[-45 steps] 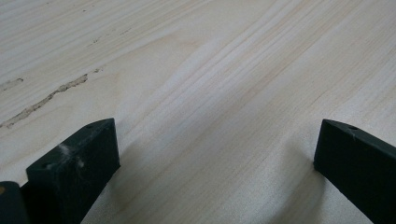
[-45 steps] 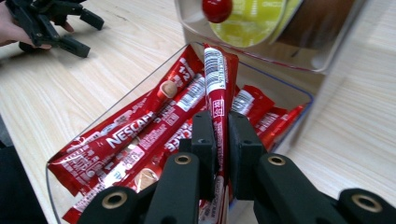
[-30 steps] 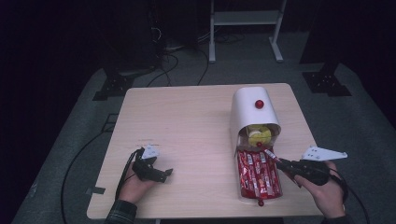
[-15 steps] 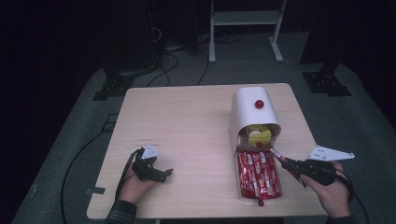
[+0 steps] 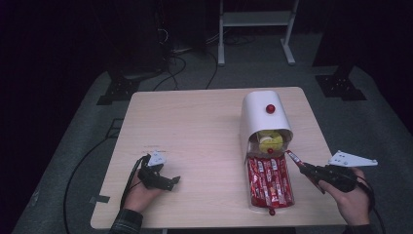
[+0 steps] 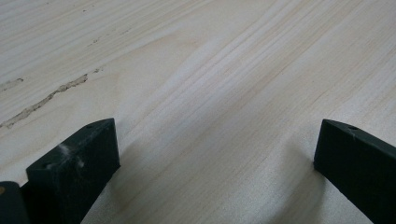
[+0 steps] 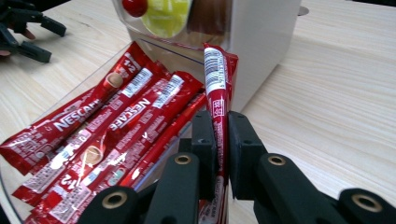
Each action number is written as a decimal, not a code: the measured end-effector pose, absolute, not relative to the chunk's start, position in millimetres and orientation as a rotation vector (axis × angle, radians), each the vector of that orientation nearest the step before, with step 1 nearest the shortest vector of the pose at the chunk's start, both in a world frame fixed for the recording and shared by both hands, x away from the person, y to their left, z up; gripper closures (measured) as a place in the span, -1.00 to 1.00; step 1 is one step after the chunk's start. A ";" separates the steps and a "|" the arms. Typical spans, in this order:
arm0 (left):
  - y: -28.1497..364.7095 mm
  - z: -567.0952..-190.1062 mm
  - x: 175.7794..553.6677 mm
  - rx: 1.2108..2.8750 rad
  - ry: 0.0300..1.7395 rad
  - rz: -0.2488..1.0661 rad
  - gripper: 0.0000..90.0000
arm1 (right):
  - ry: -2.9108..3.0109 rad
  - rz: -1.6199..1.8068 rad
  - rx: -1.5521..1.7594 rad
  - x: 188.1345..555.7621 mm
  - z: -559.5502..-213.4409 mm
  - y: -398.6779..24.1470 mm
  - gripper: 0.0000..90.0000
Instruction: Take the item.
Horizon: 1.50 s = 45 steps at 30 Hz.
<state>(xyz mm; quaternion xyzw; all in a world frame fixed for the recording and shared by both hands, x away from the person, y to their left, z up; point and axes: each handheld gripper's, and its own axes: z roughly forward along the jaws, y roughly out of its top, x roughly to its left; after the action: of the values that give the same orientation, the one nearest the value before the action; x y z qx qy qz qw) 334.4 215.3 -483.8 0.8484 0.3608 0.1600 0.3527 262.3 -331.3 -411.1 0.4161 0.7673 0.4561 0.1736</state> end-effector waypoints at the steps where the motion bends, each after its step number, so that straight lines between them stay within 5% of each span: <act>1: 215.3 -483.8 334.4 2.195 0.934 0.414 -1.00 | 2.172 1.291 1.182 262.6 -411.4 -332.0 0.82; 45: 215.1 -484.0 334.6 2.191 0.932 0.416 -1.00 | 2.101 1.185 1.305 293.4 -444.5 -332.3 0.82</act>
<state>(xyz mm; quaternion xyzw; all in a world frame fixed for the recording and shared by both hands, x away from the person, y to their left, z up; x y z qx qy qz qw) 334.6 215.1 -484.0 0.8476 0.3607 0.1608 0.3544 293.4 -332.3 -444.5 0.4663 0.7510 0.4235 0.1982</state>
